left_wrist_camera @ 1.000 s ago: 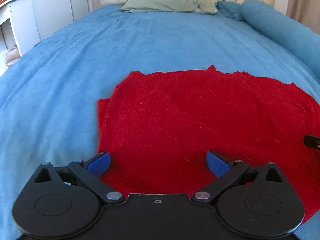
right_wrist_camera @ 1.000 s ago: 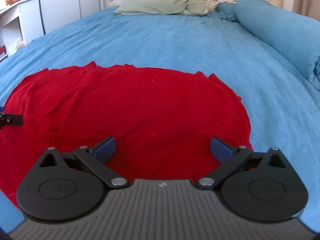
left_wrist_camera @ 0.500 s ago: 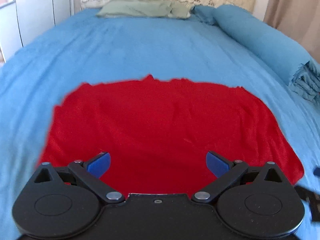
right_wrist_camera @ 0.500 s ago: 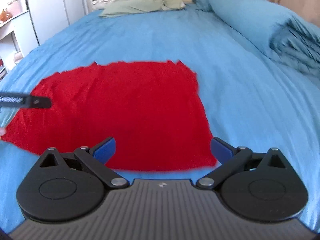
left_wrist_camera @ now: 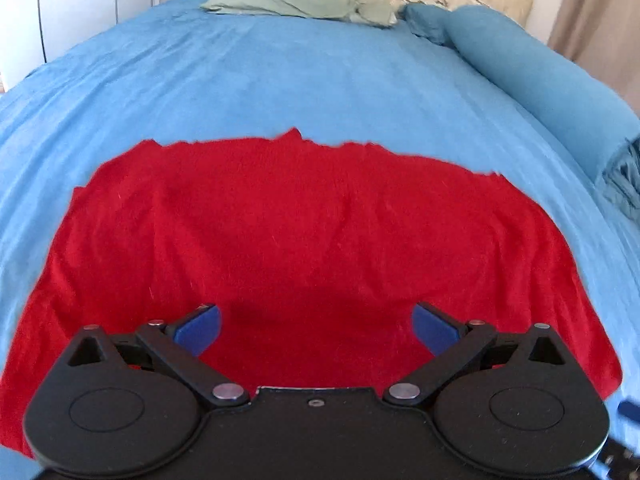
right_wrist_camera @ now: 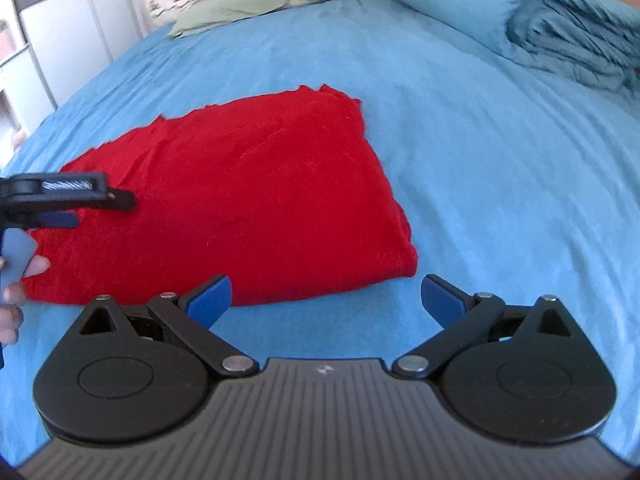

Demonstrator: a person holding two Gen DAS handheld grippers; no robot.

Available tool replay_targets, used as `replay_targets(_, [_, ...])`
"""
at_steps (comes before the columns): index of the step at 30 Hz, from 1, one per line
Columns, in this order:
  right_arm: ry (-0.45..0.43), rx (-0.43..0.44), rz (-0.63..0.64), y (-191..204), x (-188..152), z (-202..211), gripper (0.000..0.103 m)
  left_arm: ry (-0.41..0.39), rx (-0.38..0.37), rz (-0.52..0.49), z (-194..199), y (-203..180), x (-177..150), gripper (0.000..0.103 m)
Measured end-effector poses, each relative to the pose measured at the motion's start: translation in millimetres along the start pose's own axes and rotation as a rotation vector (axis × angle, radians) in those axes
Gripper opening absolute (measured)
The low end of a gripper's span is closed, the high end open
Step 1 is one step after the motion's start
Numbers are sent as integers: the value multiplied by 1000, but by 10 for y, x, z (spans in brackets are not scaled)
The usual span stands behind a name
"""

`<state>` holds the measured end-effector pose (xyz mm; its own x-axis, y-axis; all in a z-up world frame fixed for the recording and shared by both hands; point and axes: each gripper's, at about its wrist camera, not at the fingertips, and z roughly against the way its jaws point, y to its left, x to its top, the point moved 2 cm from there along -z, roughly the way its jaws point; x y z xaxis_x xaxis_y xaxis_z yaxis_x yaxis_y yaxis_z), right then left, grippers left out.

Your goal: Fold small clothes

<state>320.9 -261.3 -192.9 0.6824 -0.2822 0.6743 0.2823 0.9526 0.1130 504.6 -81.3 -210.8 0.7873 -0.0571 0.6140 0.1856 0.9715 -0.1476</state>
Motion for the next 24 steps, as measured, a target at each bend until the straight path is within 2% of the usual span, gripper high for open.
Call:
replay_targets(4, [31, 21, -65, -59, -42, -98, 103, 27, 0, 24, -203, 42, 135, 103])
replay_targets(7, [-4, 31, -115, -106, -57, -139, 103, 28, 18, 23, -270, 39, 173, 103])
replay_targets(12, [-75, 80, -272, -280, -5, -216, 102, 14, 39, -4, -311, -27, 153, 103])
replay_targets(17, [-92, 66, -335, -378, 104, -309, 74, 5, 60, -37, -325, -50, 127, 103])
replay_targets(19, [-90, 38, -365, -412, 126, -336, 59, 5, 67, -42, -332, -54, 123, 103])
replay_targets(21, [-87, 27, -396, -452, 139, -346, 36, 10, 83, -51, -361, -60, 122, 103])
replay_targets(24, [-94, 50, -405, -443, 178, -296, 30, 23, 110, -77, -427, -79, 111, 103])
